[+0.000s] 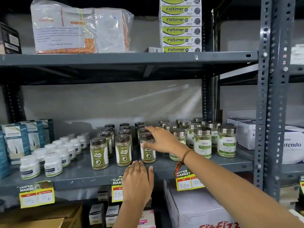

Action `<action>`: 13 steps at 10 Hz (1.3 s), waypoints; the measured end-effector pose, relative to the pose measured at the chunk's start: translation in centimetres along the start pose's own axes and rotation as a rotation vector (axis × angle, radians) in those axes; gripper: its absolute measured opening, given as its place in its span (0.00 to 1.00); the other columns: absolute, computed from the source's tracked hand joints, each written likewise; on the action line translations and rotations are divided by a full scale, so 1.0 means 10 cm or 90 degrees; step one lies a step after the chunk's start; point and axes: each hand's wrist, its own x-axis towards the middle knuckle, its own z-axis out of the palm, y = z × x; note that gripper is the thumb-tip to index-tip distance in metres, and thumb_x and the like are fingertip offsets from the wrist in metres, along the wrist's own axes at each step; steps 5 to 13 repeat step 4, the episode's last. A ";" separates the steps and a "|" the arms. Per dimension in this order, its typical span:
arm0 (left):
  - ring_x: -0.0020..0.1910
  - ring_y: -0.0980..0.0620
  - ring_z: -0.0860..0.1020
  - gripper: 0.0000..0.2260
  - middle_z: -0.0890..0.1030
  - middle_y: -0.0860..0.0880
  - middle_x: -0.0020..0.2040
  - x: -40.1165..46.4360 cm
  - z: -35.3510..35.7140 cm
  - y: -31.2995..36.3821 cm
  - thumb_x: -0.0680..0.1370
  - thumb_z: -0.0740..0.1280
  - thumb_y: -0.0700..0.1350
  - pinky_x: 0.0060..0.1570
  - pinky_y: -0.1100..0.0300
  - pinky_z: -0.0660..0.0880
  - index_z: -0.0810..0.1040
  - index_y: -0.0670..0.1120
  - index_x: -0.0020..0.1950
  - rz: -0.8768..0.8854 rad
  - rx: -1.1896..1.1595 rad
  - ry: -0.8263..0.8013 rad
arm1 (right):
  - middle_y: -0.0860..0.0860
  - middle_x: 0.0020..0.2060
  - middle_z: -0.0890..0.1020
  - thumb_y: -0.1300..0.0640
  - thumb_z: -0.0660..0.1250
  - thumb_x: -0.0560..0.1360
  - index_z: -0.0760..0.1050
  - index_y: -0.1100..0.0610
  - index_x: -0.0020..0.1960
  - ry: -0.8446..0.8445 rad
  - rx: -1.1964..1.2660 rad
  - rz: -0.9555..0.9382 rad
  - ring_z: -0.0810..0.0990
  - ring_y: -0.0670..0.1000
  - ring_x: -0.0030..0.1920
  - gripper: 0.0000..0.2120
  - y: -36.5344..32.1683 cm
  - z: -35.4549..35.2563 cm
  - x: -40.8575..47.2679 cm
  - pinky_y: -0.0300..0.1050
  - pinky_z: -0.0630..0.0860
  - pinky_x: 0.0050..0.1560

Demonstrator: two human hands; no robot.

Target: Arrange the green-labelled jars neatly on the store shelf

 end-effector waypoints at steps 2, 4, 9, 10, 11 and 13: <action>0.68 0.48 0.71 0.29 0.75 0.44 0.68 0.05 -0.12 -0.04 0.79 0.45 0.59 0.68 0.54 0.68 0.69 0.42 0.68 0.042 0.008 -0.058 | 0.56 0.70 0.72 0.37 0.60 0.76 0.59 0.51 0.77 0.096 -0.006 0.023 0.75 0.59 0.66 0.34 0.09 -0.15 -0.20 0.59 0.74 0.63; 0.46 0.41 0.79 0.19 0.82 0.43 0.45 0.16 -0.48 -0.12 0.79 0.54 0.56 0.43 0.49 0.78 0.77 0.44 0.44 0.036 -0.077 -0.090 | 0.51 0.70 0.73 0.41 0.60 0.78 0.62 0.50 0.76 0.273 0.048 0.001 0.75 0.53 0.66 0.28 0.16 -0.53 -0.51 0.54 0.73 0.64; 0.46 0.41 0.79 0.19 0.82 0.43 0.45 0.16 -0.48 -0.12 0.79 0.54 0.56 0.43 0.49 0.78 0.77 0.44 0.44 0.036 -0.077 -0.090 | 0.51 0.70 0.73 0.41 0.60 0.78 0.62 0.50 0.76 0.273 0.048 0.001 0.75 0.53 0.66 0.28 0.16 -0.53 -0.51 0.54 0.73 0.64; 0.46 0.41 0.79 0.19 0.82 0.43 0.45 0.16 -0.48 -0.12 0.79 0.54 0.56 0.43 0.49 0.78 0.77 0.44 0.44 0.036 -0.077 -0.090 | 0.51 0.70 0.73 0.41 0.60 0.78 0.62 0.50 0.76 0.273 0.048 0.001 0.75 0.53 0.66 0.28 0.16 -0.53 -0.51 0.54 0.73 0.64; 0.46 0.41 0.79 0.19 0.82 0.43 0.45 0.16 -0.48 -0.12 0.79 0.54 0.56 0.43 0.49 0.78 0.77 0.44 0.44 0.036 -0.077 -0.090 | 0.51 0.70 0.73 0.41 0.60 0.78 0.62 0.50 0.76 0.273 0.048 0.001 0.75 0.53 0.66 0.28 0.16 -0.53 -0.51 0.54 0.73 0.64; 0.46 0.41 0.79 0.19 0.82 0.43 0.45 0.16 -0.48 -0.12 0.79 0.54 0.56 0.43 0.49 0.78 0.77 0.44 0.44 0.036 -0.077 -0.090 | 0.51 0.70 0.73 0.41 0.60 0.78 0.62 0.50 0.76 0.273 0.048 0.001 0.75 0.53 0.66 0.28 0.16 -0.53 -0.51 0.54 0.73 0.64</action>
